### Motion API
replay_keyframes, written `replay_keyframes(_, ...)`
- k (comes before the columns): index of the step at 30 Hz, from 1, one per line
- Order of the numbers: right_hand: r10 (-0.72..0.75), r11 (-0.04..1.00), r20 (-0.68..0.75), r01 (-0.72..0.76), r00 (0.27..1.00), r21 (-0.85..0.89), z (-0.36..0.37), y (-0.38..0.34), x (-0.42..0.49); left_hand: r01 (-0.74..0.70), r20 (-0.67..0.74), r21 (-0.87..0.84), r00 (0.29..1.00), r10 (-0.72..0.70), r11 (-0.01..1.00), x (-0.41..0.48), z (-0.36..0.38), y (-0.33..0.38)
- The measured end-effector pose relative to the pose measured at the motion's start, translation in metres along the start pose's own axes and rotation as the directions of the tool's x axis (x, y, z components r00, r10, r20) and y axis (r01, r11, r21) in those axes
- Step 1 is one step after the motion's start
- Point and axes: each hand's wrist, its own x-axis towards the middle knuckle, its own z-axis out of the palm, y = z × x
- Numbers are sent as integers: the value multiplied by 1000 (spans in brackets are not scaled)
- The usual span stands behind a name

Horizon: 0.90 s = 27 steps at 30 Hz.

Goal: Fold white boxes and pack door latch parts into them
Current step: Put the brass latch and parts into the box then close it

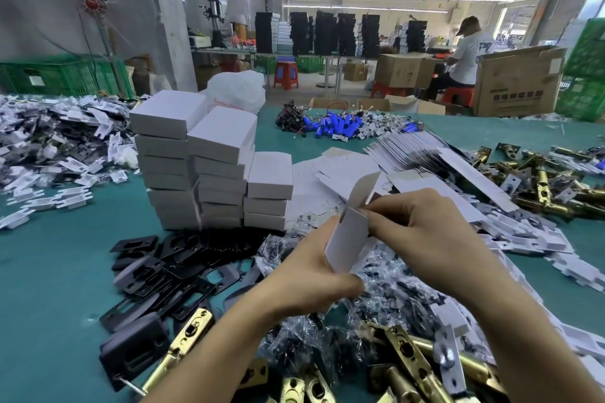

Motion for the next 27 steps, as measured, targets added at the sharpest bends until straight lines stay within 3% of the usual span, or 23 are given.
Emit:
replay_keyframes(2, -22, 1000, -33, 21, 999, -22, 1, -1, 0, 10, -17, -23, 1000, -10, 1000, -1, 0, 1)
replay_keyframes(5, -30, 999, -278, 25, 960, -21, -5, 4, 3, 49, -118, -109, 991, -62, 993, 0, -3, 1)
replay_keyframes(8, 72, 992, -404, -107, 912, -65, -21, 24, 8, 54, -260, -202, 960, -106, 978, 0, -5, 3)
replay_keyframes(11, 306, 869, -302, -395, 903, -298, -35, 61, 8, -34, -376, -348, 921, -106, 937, 1, -5, 4)
replay_keyframes(14, 508, 681, -240, -557, 827, -476, -45, 85, 3, -165, -422, -412, 906, -27, 896, -1, -6, 9)
replay_keyframes(16, 564, 616, -195, -566, 802, -548, -51, 91, 2, -255, -448, -396, 892, 57, 882, -3, -6, 14)
replay_keyframes(22, 644, 645, 49, -508, 763, -571, -43, 78, 0, -356, -498, -403, 858, 125, 843, -5, -6, 19)
replay_keyframes(27, 680, 575, -1, -534, 733, -620, -49, 78, -1, -349, -529, -414, 844, 90, 841, -4, -6, 19)
